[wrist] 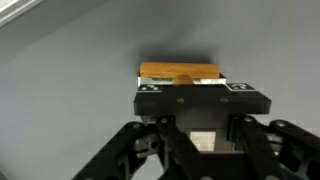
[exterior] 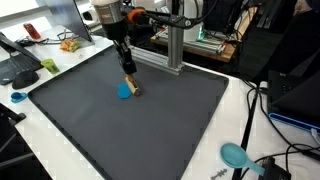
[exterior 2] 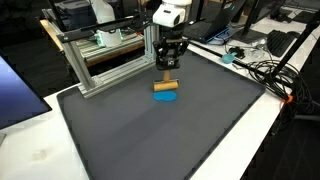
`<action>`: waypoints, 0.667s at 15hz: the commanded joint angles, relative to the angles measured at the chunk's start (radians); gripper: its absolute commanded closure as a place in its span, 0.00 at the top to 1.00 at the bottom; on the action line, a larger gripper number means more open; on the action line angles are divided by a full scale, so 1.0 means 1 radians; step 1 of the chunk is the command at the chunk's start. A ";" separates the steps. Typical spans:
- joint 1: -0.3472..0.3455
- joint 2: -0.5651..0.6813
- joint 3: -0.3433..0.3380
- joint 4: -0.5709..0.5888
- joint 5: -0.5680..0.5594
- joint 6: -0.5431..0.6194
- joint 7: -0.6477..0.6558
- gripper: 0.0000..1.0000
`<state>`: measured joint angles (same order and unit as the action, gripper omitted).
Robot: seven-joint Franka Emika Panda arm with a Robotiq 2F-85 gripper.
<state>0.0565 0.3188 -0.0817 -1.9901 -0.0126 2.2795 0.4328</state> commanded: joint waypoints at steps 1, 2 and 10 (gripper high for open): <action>-0.020 -0.010 0.016 -0.023 0.031 -0.053 -0.063 0.23; -0.021 -0.046 0.011 -0.041 0.022 -0.064 -0.072 0.23; -0.077 -0.375 -0.001 -0.198 -0.005 -0.095 -0.265 0.23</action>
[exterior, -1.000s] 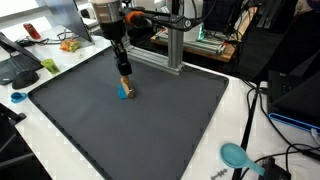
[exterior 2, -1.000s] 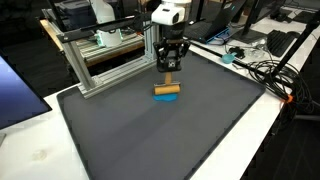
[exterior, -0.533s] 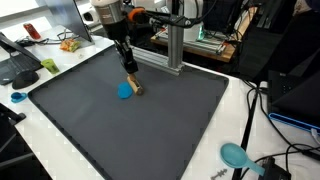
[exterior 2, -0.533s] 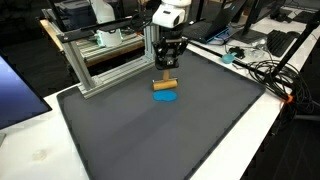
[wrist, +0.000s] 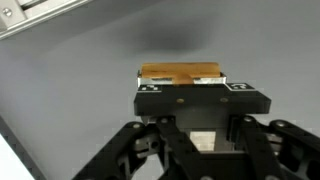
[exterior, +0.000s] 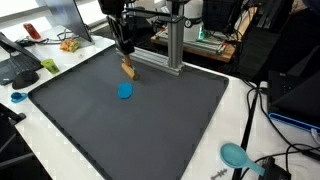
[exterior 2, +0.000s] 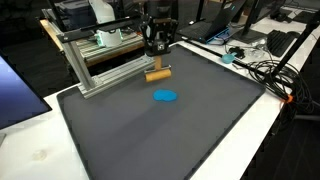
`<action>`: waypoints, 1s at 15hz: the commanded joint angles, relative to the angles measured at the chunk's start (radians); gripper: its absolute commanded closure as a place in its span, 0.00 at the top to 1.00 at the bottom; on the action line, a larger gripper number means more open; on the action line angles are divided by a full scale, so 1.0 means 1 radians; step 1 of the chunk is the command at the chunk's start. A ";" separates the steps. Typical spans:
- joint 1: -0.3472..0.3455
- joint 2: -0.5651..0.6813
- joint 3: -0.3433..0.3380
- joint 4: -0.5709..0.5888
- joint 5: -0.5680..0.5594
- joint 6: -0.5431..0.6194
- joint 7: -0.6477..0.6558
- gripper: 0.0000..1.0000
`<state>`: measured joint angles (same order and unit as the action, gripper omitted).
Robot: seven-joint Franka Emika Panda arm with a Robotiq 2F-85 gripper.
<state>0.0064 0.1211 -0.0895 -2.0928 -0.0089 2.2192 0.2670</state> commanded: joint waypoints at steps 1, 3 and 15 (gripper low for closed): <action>-0.035 -0.218 0.008 -0.109 -0.003 -0.051 -0.146 0.23; -0.042 -0.301 0.009 -0.141 0.004 -0.086 -0.244 0.23; -0.028 -0.564 0.032 -0.316 -0.006 -0.238 -0.376 0.23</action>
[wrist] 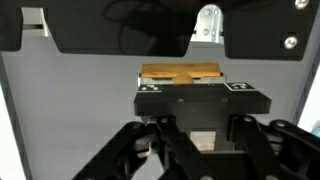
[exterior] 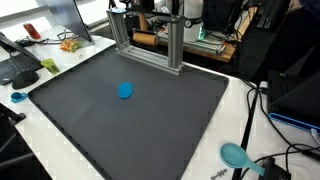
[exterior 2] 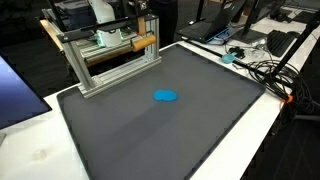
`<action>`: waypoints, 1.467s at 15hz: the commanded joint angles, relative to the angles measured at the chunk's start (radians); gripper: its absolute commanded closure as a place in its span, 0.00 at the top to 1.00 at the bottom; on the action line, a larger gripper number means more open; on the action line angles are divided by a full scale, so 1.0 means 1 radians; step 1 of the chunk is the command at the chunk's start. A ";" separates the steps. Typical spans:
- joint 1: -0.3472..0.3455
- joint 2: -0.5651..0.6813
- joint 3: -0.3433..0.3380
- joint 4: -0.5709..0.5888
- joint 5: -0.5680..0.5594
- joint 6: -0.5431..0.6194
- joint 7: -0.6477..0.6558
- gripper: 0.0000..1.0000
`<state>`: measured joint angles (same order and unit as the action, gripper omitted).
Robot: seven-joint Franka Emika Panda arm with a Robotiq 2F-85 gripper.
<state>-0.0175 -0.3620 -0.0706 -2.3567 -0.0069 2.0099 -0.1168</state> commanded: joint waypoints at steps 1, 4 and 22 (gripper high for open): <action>-0.003 -0.096 0.013 -0.063 -0.006 -0.041 0.005 0.23; -0.002 -0.141 0.016 -0.100 0.008 -0.067 0.019 0.23; -0.004 -0.264 0.096 -0.322 -0.024 0.120 0.190 0.23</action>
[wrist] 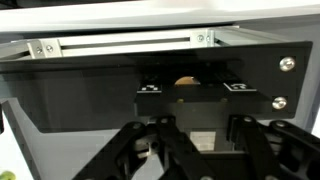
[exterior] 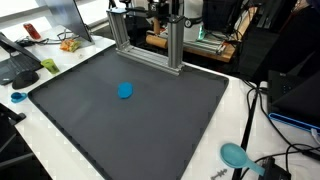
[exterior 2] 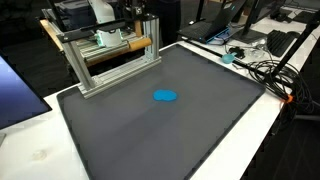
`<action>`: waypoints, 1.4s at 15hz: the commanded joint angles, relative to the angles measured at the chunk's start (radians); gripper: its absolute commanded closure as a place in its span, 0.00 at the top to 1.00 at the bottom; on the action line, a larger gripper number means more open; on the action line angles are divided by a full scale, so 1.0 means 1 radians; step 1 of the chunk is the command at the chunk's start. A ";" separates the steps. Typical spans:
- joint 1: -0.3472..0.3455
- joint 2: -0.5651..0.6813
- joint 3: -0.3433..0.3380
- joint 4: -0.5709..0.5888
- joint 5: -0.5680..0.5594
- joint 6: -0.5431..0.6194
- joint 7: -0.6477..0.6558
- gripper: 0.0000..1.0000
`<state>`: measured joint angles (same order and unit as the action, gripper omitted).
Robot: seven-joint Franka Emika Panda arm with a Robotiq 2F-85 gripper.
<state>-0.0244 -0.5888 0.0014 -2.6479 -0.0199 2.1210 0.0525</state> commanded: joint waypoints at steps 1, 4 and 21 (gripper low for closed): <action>0.003 -0.038 0.026 -0.032 -0.021 -0.002 0.015 0.23; 0.013 -0.049 0.014 -0.032 -0.026 -0.042 -0.026 0.23; -0.007 -0.057 0.027 -0.009 -0.030 0.072 0.034 1.00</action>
<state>-0.0189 -0.6163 0.0097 -2.6534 -0.0423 2.1475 0.0420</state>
